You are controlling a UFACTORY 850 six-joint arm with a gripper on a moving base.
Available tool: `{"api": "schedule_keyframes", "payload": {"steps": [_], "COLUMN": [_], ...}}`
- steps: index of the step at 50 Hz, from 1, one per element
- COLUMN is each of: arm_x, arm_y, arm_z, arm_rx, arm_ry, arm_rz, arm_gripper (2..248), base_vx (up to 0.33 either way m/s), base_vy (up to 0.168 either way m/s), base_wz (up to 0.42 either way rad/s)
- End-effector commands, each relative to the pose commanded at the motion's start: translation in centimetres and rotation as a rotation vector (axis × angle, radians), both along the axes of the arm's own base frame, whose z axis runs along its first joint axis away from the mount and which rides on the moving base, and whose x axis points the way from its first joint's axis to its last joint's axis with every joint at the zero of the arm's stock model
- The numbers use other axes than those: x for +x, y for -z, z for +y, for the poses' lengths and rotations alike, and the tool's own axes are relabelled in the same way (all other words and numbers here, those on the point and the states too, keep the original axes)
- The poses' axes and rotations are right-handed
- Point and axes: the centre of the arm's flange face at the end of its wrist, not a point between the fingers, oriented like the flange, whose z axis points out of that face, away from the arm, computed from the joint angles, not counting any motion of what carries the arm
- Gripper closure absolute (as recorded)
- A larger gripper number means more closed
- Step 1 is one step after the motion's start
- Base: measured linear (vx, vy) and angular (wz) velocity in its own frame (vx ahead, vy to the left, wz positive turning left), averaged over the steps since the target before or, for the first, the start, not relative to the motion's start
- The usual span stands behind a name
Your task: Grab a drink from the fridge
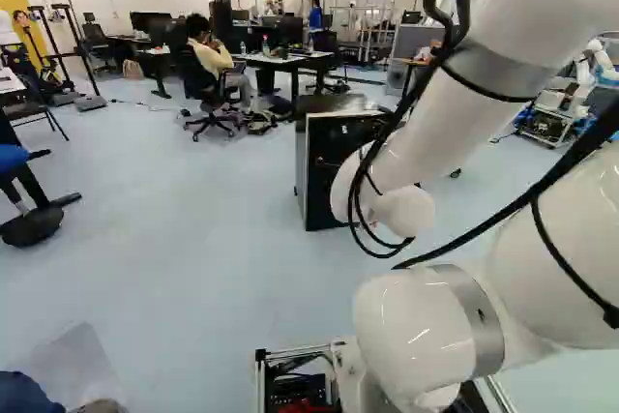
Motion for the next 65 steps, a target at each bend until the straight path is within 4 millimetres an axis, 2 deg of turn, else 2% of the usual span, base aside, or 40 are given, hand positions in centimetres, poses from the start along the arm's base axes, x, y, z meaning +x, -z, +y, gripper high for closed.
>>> {"api": "schedule_keyframes", "payload": {"steps": [65], "arm_x": [0.00], "arm_y": [0.00], "arm_z": [0.00], "arm_rx": [0.000], "arm_ry": [0.000], "arm_rz": [0.000], "arm_gripper": [3], "base_vx": [0.009], "base_vy": [0.000], "base_wz": [-0.001]}}
